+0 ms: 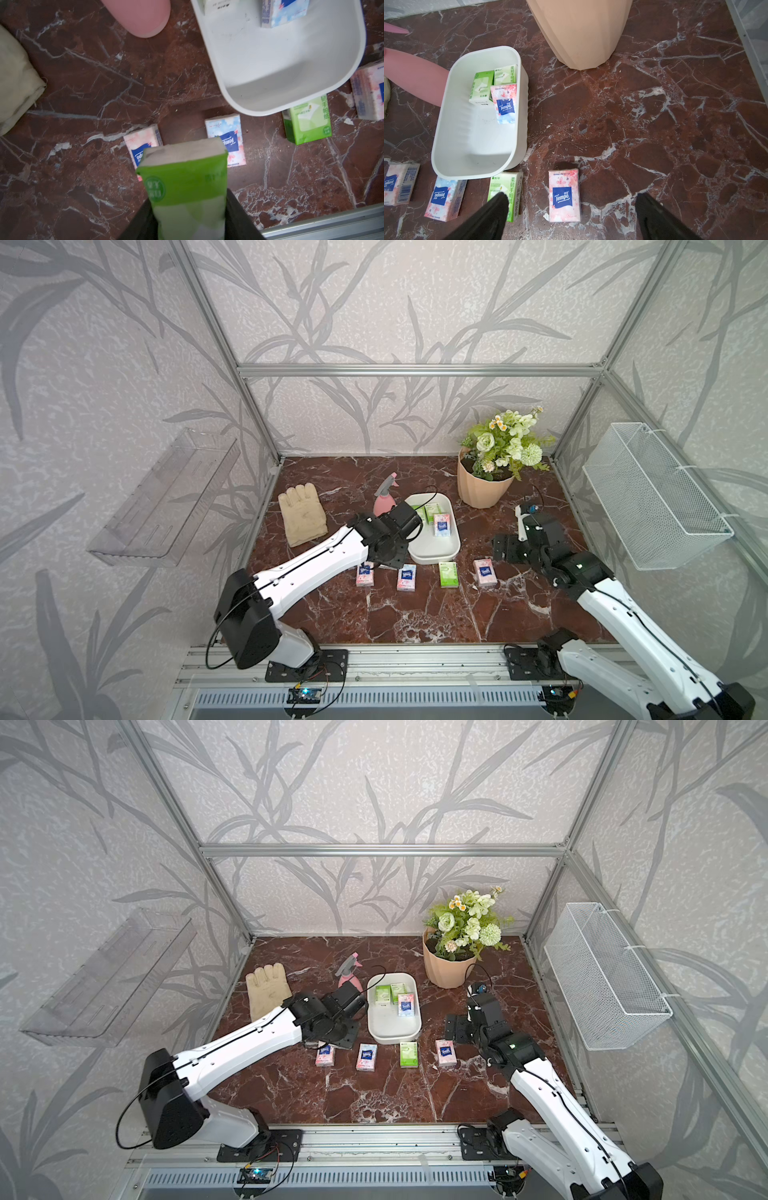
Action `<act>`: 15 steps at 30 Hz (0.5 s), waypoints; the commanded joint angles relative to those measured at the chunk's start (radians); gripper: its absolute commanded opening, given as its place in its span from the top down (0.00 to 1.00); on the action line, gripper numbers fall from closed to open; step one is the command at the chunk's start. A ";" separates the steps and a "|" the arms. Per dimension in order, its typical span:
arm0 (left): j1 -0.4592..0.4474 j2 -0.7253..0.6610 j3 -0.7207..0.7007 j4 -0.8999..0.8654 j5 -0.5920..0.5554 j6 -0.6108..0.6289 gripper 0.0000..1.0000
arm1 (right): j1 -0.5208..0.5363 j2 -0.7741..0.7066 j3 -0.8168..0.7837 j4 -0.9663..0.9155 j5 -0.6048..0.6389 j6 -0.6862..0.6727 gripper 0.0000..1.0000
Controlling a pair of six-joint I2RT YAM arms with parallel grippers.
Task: Take the pocket tissues out of the storage box
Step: Place the pocket tissues at the center of the board.
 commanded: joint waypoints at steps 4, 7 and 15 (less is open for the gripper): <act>0.006 -0.164 -0.147 -0.078 -0.017 -0.131 0.54 | -0.007 0.044 0.016 0.043 -0.016 -0.003 0.01; 0.004 -0.217 -0.233 -0.064 0.008 -0.175 0.54 | -0.008 0.063 0.027 0.048 -0.020 -0.009 0.01; 0.004 -0.238 -0.376 0.008 0.067 -0.198 0.55 | -0.010 0.070 0.029 0.045 -0.020 -0.010 0.01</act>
